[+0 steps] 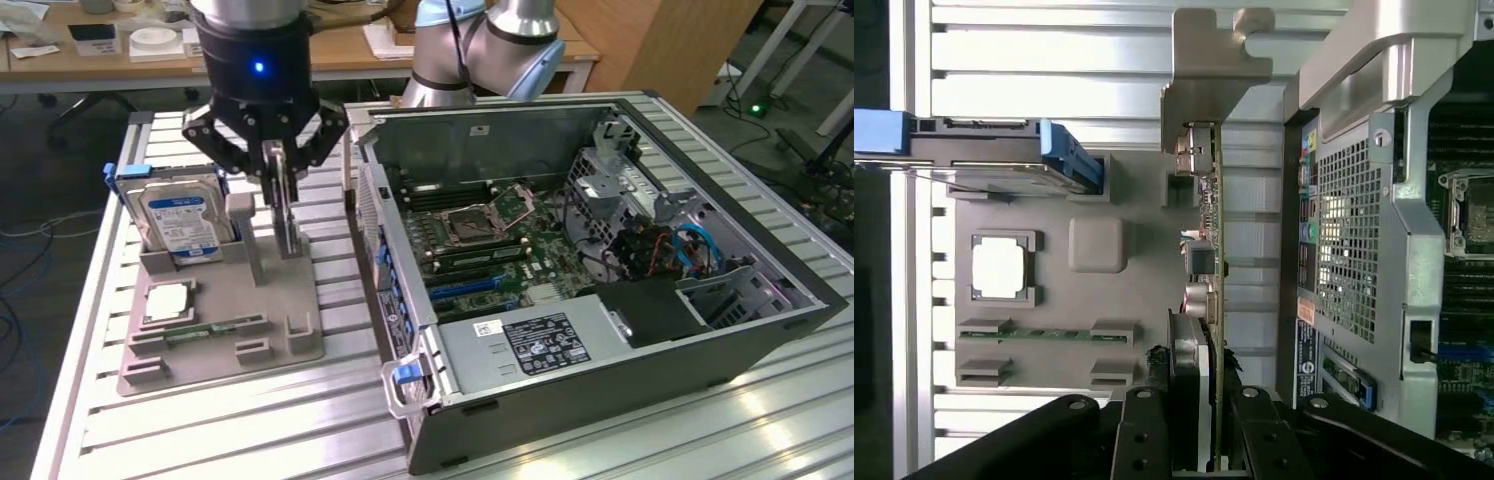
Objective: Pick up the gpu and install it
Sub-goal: 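Pick up the gpu and move the gpu toward the slot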
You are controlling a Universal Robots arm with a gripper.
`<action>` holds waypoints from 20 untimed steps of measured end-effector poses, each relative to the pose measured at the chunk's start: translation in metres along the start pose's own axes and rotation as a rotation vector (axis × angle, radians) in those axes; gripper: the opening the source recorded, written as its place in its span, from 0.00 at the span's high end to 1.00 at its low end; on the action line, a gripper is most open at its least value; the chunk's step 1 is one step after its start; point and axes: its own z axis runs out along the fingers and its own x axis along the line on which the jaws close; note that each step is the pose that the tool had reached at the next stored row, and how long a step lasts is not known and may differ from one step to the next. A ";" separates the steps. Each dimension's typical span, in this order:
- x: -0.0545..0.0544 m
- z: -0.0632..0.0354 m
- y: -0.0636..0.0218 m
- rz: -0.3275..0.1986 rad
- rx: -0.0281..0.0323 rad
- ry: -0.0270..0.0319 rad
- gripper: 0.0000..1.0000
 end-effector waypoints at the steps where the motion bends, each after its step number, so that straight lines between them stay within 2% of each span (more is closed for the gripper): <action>1: 0.000 -0.0044 0.0002 0.000 -0.0001 -0.0001 0.72; 11: 0.000 -0.0478 0.0020 0.000 -0.0001 0.0000 0.72; 15: 0.001 -0.0624 0.0026 0.000 -0.0001 0.0000 0.72; 20: 0.000 -0.0643 0.0027 0.000 -0.0001 -0.0001 0.72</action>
